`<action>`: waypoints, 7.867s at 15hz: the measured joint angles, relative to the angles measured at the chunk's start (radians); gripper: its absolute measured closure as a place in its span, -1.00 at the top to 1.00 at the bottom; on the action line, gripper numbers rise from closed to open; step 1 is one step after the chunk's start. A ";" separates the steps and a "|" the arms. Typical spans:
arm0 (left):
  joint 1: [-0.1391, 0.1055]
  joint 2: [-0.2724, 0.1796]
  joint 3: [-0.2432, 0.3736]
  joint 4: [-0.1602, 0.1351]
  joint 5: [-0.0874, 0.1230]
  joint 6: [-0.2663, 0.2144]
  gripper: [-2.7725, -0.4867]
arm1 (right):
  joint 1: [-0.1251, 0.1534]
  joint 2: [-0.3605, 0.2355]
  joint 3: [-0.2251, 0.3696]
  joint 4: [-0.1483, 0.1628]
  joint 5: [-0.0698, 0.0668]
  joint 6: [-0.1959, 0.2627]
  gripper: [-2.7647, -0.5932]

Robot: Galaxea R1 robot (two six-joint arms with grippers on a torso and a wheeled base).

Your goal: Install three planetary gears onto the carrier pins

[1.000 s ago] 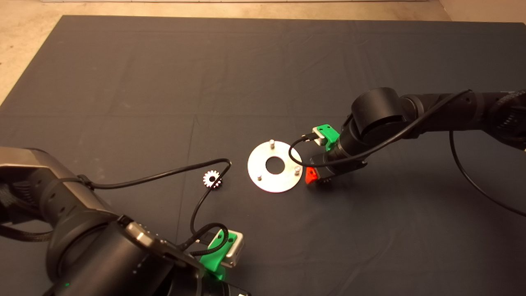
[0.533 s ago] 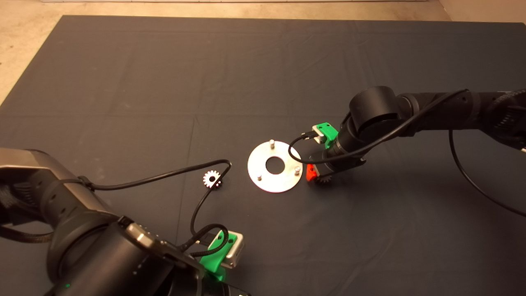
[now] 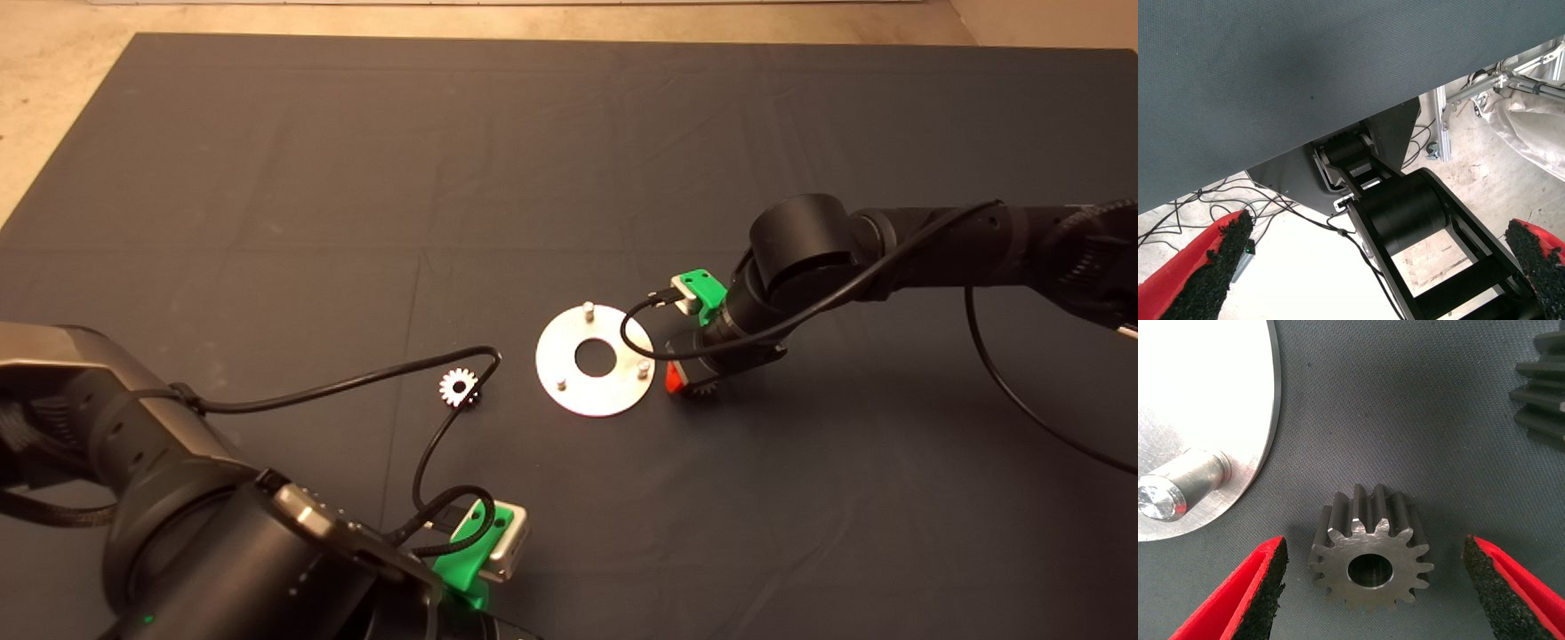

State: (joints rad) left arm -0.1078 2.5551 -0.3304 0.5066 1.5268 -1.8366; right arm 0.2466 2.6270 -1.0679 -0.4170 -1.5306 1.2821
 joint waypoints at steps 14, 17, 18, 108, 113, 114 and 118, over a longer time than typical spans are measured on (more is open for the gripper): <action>0.000 0.000 0.000 0.002 0.000 0.000 0.99 | -0.011 0.000 -0.003 -0.021 0.004 -0.003 -0.41; 0.000 0.000 0.000 0.002 0.000 0.000 0.99 | -0.011 0.000 -0.003 -0.028 0.005 -0.003 -0.46; 0.000 0.000 0.000 0.002 0.000 0.000 0.99 | -0.011 0.000 -0.003 -0.029 0.005 -0.003 -0.46; 0.031 0.028 0.000 0.044 0.000 0.000 0.99 | 0.066 0.160 -0.023 -0.037 -0.003 0.031 -0.62; 0.031 0.028 0.000 0.044 0.000 -0.001 0.99 | 0.066 0.160 -0.023 -0.024 -0.003 0.031 -0.62; 0.031 0.028 0.000 0.044 0.000 -0.001 0.99 | 0.066 0.160 -0.023 -0.020 -0.003 0.031 -0.62; 0.031 0.028 0.000 0.044 0.000 -0.001 0.99 | 0.063 0.159 -0.022 -0.004 -0.004 0.031 -0.63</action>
State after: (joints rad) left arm -0.0772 2.5828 -0.3304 0.5502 1.5264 -1.8377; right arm 0.3098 2.7864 -1.0896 -0.4209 -1.5347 1.3134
